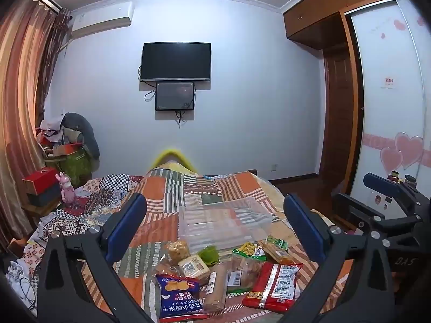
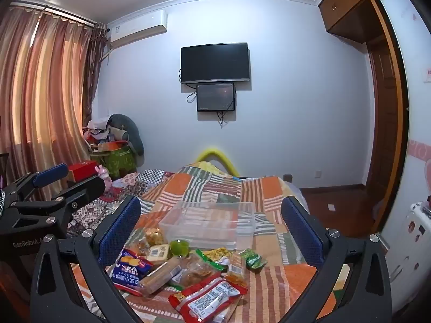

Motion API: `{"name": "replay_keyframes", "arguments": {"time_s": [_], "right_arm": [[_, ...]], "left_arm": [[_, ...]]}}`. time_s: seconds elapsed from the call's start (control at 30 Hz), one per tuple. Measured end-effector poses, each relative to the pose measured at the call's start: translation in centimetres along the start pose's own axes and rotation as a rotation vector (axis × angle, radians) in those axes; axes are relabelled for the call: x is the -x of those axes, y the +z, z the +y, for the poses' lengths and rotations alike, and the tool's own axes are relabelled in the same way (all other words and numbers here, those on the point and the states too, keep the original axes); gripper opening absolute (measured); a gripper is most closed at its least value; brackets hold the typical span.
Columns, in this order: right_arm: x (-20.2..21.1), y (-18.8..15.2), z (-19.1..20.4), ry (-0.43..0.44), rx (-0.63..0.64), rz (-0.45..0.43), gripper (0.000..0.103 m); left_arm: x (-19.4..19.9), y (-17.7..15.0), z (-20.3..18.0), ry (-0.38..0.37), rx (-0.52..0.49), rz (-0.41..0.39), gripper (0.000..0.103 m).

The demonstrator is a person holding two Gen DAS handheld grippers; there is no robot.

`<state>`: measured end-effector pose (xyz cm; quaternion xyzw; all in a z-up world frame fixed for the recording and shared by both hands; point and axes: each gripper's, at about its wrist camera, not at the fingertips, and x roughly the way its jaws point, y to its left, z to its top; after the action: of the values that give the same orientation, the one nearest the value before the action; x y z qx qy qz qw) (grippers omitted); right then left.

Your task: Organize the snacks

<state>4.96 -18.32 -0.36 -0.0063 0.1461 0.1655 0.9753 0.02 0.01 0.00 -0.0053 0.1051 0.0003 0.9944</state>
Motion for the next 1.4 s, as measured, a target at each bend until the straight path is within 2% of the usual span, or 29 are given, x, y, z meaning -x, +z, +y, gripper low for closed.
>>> {"name": "replay_keyframes", "arguments": {"time_s": [0.17, 0.43, 1.4], "right_arm": [[0.1, -0.1, 0.6, -0.002, 0.005, 0.005, 0.103], [0.2, 0.0, -0.5, 0.004, -0.009, 0.005, 0.103], [0.4, -0.2, 0.0, 0.005, -0.022, 0.0, 0.103]], "left_arm": [[-0.1, 0.0, 0.0, 0.003, 0.009, 0.004, 0.103], [0.1, -1.4, -0.5, 0.016, 0.01, 0.007, 0.103], [0.1, -0.8, 0.0, 0.017, 0.026, 0.008, 0.103]]}}
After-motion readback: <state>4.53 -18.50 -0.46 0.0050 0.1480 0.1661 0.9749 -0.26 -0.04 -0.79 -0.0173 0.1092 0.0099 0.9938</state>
